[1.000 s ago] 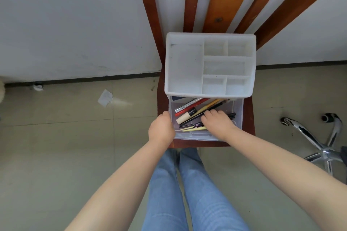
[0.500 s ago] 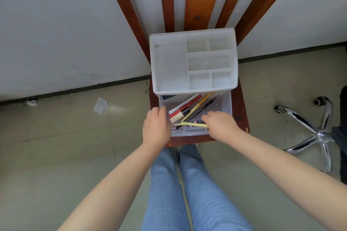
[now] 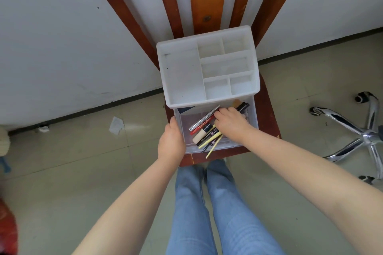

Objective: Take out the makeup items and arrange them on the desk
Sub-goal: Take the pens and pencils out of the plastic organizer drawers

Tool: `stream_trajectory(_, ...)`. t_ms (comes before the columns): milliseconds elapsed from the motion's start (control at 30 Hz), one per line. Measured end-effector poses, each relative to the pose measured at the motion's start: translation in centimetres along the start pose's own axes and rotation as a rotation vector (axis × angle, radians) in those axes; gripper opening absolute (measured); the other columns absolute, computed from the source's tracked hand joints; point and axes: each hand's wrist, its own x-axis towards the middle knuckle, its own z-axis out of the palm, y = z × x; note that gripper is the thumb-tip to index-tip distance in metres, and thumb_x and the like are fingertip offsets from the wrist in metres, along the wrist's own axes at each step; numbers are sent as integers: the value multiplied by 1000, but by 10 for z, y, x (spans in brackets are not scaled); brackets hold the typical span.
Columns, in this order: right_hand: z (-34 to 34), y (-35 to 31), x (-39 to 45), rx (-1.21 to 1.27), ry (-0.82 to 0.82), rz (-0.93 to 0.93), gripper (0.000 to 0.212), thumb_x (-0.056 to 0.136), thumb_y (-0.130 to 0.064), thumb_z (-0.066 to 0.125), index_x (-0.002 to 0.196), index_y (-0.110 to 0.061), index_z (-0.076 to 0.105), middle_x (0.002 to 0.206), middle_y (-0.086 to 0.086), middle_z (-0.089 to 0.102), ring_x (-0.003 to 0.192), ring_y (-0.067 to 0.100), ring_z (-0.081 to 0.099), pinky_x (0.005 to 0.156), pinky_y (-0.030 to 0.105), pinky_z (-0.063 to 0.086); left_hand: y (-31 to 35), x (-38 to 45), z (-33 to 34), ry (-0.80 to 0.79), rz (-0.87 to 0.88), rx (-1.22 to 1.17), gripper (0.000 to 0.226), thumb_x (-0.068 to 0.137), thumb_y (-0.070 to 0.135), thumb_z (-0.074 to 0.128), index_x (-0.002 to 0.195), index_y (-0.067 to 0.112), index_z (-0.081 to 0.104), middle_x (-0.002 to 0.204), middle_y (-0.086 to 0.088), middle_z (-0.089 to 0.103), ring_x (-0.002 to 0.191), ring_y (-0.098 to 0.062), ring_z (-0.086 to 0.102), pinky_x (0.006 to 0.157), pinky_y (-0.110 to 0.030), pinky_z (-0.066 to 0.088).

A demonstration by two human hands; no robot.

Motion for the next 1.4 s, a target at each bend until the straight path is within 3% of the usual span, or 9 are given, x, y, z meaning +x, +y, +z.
stream_trajectory(300,-16,-3,10,-82,-57,-94,24,89,-2,41,112,-3,49,118,17,57,108,30,54,95,39,35,-3,4,0,-41,19,10,46,88,11,49,129,8,31,120,-15,51,100,-35,56,80,-43,47)
stream_trajectory(400,-26,-4,3,-31,-91,-154,26,87,-1,43,112,-4,44,100,15,60,87,29,59,71,37,41,-3,6,-1,-12,25,67,52,86,7,48,134,6,28,120,-16,48,103,-34,52,79,-41,45)
stream_trajectory(500,-31,-6,-18,68,-210,-152,30,81,4,43,109,-6,40,64,2,39,58,23,42,44,29,26,-3,3,3,89,174,338,64,86,10,42,143,4,13,122,-13,43,108,-29,44,83,-35,38)
stream_trajectory(700,-5,-2,-87,476,-164,245,16,88,-17,46,103,-11,47,97,12,62,88,33,59,59,30,33,3,1,22,23,415,496,60,88,14,39,142,1,15,133,-12,38,120,-29,36,96,-32,32)
stream_trajectory(833,33,-17,-119,1155,134,685,5,89,-12,51,93,-10,53,72,9,58,69,27,56,53,24,32,21,13,28,3,365,524,67,88,22,48,140,-3,14,144,-21,24,136,-33,19,112,-38,19)
stream_trajectory(967,52,-31,-117,1695,372,1136,8,91,-14,49,96,-9,53,59,-1,50,51,12,46,37,7,35,32,29,31,-82,269,609,109,75,55,62,142,-4,-1,150,-23,9,140,-38,4,115,-44,5)
stream_trajectory(1133,53,-41,-93,1876,441,1188,24,90,-19,53,111,-7,52,62,0,50,52,11,48,36,6,38,33,40,36,-84,286,696,123,66,62,65,142,-2,-7,150,-20,11,140,-34,9,116,-43,3)
stream_trajectory(1267,54,-46,-81,1939,489,1272,28,91,-19,50,118,-10,49,69,-2,53,56,7,51,42,9,42,29,33,48,-142,387,701,90,79,45,63,142,5,12,147,-16,24,135,-33,23,111,-42,19)
stream_trajectory(1400,60,-38,-70,2000,495,1341,28,91,-16,50,118,-9,49,80,1,58,70,19,58,52,19,43,36,31,60,-130,345,626,89,82,39,61,143,4,7,151,-19,17,138,-39,16,109,-46,22)
